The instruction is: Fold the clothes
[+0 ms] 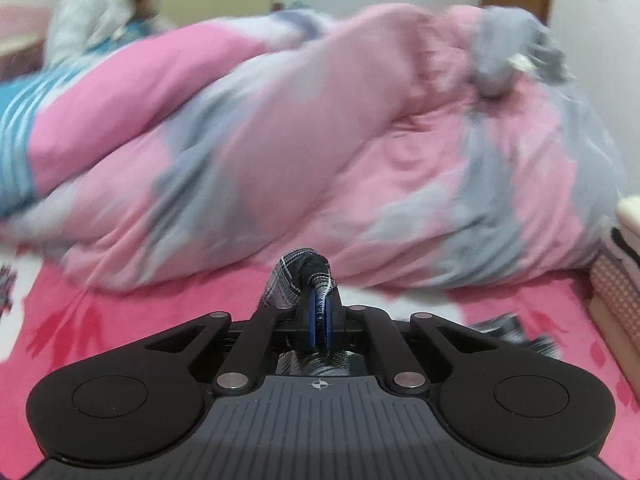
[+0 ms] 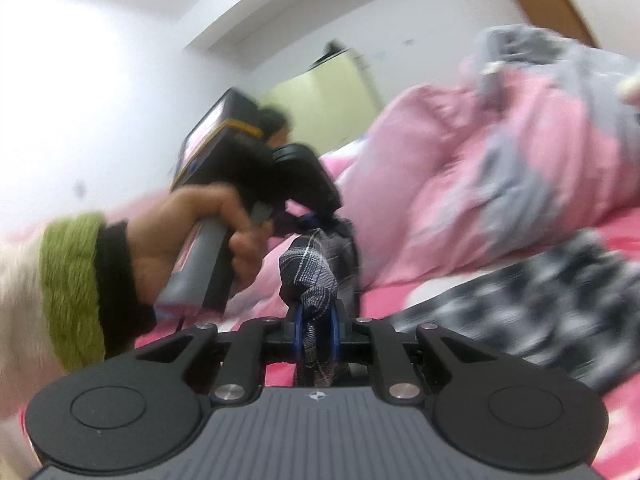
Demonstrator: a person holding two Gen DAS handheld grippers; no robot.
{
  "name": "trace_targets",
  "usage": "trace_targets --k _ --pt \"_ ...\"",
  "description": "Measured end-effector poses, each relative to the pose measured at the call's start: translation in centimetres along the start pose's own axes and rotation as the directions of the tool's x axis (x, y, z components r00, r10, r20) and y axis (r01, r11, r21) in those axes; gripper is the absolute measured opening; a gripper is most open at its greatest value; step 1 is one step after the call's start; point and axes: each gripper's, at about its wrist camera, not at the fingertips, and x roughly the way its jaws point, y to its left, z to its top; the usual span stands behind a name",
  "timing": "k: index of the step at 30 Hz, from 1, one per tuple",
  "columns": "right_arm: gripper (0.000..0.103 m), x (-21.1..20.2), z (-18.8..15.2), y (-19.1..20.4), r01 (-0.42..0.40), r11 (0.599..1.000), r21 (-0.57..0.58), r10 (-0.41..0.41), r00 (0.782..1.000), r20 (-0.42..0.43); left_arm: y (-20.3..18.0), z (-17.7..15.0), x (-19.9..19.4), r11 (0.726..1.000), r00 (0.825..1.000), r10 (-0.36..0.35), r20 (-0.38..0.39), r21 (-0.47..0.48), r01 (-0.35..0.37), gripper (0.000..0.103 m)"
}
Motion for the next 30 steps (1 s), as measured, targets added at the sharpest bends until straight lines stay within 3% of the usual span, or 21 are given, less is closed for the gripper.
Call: trace_targets --k 5,9,17,20,22,25,27,30 --pt "0.014 -3.1 2.9 -8.0 0.070 0.986 0.149 -0.080 0.995 0.062 -8.7 0.9 3.3 0.993 1.000 -0.008 -0.006 0.116 0.008 0.002" --pt "0.014 -4.5 2.2 -13.7 0.112 0.951 0.289 -0.146 0.984 0.099 -13.6 0.1 7.0 0.981 0.999 0.015 -0.046 0.195 -0.006 0.002" --pt "0.013 -5.3 0.8 -18.1 0.130 0.870 0.476 -0.192 0.978 0.085 -19.5 -2.0 11.3 0.949 0.995 0.029 -0.096 0.316 0.003 0.002" --pt "0.013 -6.1 0.0 -19.0 0.139 0.830 0.540 -0.215 0.973 0.079 -21.0 -3.2 12.4 0.923 0.988 -0.006 -0.152 0.379 0.064 0.007" --pt "0.013 -6.1 -0.7 -20.0 0.146 0.788 0.598 -0.221 0.974 0.054 -21.2 -3.4 12.6 0.914 0.987 -0.032 -0.156 0.395 0.092 0.027" --pt "0.013 -6.2 -1.6 -21.8 0.125 0.710 0.693 -0.216 0.975 0.045 -20.3 -2.5 11.0 0.931 0.988 -0.100 -0.119 0.340 0.136 0.040" --pt "0.013 -6.2 -1.9 -22.1 0.118 0.690 0.714 -0.219 0.975 0.050 -19.2 -1.3 9.2 0.942 0.985 -0.140 -0.097 0.292 0.163 0.040" --pt "0.013 -6.4 -2.3 -22.4 0.118 0.669 0.734 -0.226 0.973 0.050 -16.6 0.9 5.3 0.942 0.987 -0.143 -0.074 0.295 0.159 0.040"
